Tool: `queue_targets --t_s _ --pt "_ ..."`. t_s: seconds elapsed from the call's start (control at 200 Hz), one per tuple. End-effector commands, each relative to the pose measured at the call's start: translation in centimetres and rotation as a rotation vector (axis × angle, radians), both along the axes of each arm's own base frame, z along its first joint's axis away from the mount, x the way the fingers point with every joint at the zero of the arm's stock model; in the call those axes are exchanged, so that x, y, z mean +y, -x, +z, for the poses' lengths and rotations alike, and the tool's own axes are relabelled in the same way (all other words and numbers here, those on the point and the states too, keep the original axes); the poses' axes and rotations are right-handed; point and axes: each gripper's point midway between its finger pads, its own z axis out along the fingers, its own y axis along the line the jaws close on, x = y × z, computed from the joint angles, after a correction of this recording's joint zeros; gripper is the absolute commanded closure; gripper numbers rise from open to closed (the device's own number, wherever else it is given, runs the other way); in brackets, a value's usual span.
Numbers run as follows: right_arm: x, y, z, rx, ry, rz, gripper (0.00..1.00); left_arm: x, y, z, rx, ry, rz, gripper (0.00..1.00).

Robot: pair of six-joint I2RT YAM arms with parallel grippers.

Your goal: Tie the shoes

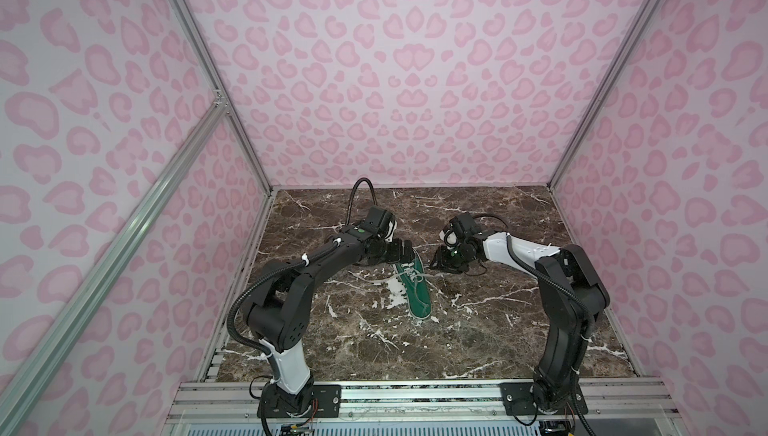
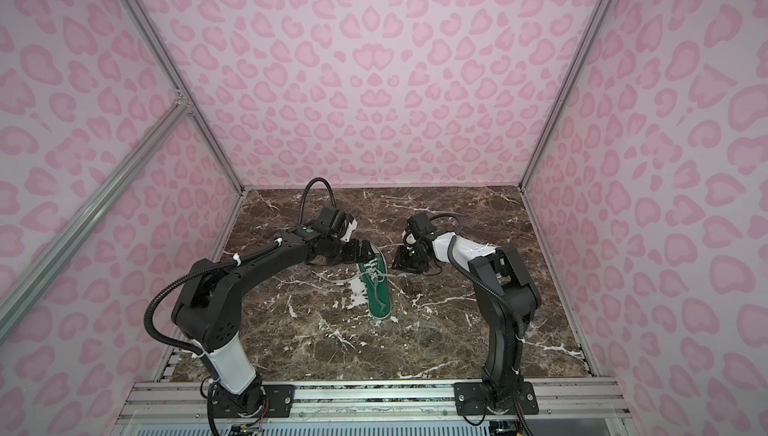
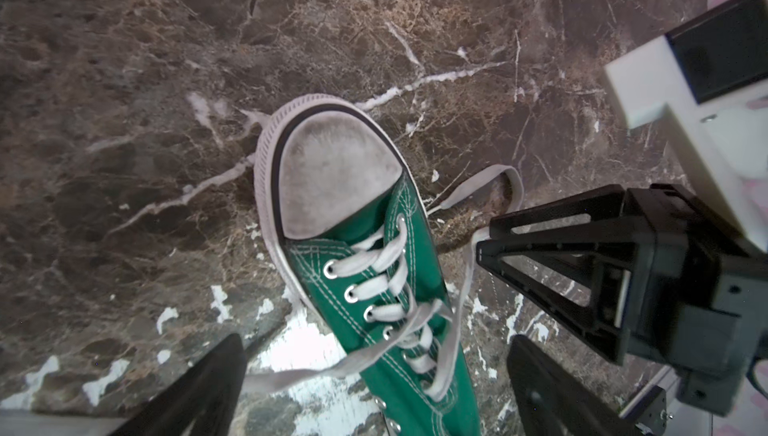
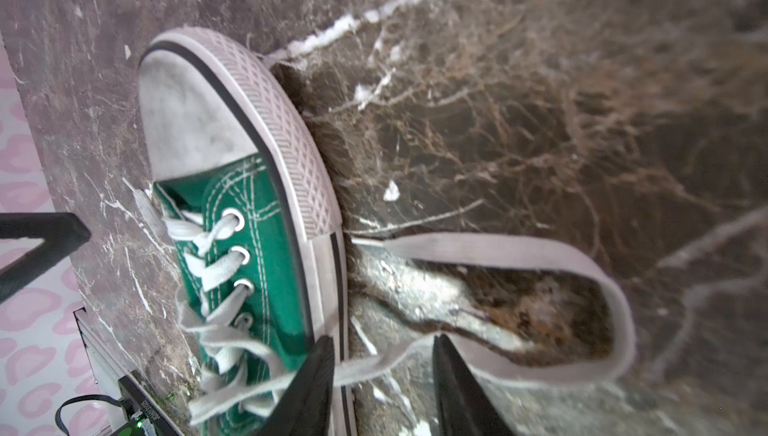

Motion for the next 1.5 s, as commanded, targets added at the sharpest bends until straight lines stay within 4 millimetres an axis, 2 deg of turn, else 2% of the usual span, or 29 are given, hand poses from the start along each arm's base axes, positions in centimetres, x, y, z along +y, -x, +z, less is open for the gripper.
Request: queue_targets --t_s 0.0,0.14,0.16,0.295,0.465,0.56,0.72,0.795,0.92,1.1,1.24,1.26,1.295,1.37,1.5 --pt "0.2 -0.4 -0.6 0.012 -0.014 -0.009 0.58 -0.3 -1.0 -0.5 -0.005 -0.005 -0.019 0.00" --pt "0.1 -0.8 -0.9 0.021 -0.023 -0.023 0.58 -0.3 -1.3 -1.9 0.024 0.001 -0.018 0.00" --pt "0.0 -0.9 -0.9 0.019 -0.023 -0.024 0.58 -0.8 -2.0 -1.0 0.001 0.020 -0.021 0.00" --pt "-1.1 -1.3 -1.4 0.019 -0.011 -0.067 0.58 -1.9 -2.3 -1.4 0.018 0.057 -0.046 0.00" --pt "-4.3 -2.4 -2.3 0.002 -0.011 -0.198 0.58 -2.7 -3.0 -1.6 0.011 0.096 -0.043 0.00" --pt "-6.3 -2.5 -2.1 -0.005 -0.020 -0.277 0.58 -3.4 -3.2 -1.6 0.016 0.113 -0.054 0.00" --pt "-9.0 -1.4 -0.7 -0.044 0.022 -0.391 0.57 -5.0 -3.2 -1.2 0.010 0.140 -0.090 0.01" --pt "-10.1 -0.5 -0.4 -0.058 0.033 -0.461 0.57 -4.9 -3.3 -1.2 0.006 0.137 -0.087 0.01" --pt "-9.6 0.5 0.8 -0.069 -0.021 -0.463 0.57 -4.2 -3.2 -1.0 -0.007 0.108 -0.071 0.01" --pt "-7.8 2.4 2.8 -0.084 -0.030 -0.364 0.56 -3.1 -2.8 0.2 -0.032 0.096 -0.050 0.01" --pt "-5.8 4.1 3.0 -0.080 -0.049 -0.254 0.56 -2.1 -1.7 2.2 -0.063 0.093 -0.041 0.01" --pt "-5.6 4.4 2.9 -0.085 -0.039 -0.229 0.56 -1.6 -0.9 1.4 -0.043 0.083 -0.040 0.01" --pt "-5.5 4.5 2.9 -0.094 -0.024 -0.196 0.56 -1.2 -0.4 1.6 -0.043 0.080 -0.038 0.01" --pt "-5.6 5.0 2.7 -0.119 0.053 -0.093 0.56 -0.3 0.8 1.8 -0.038 0.063 -0.028 0.01" --pt "-8.3 5.4 2.2 -0.144 0.319 0.045 0.56 1.6 2.8 1.8 -0.031 0.024 0.000 0.01"
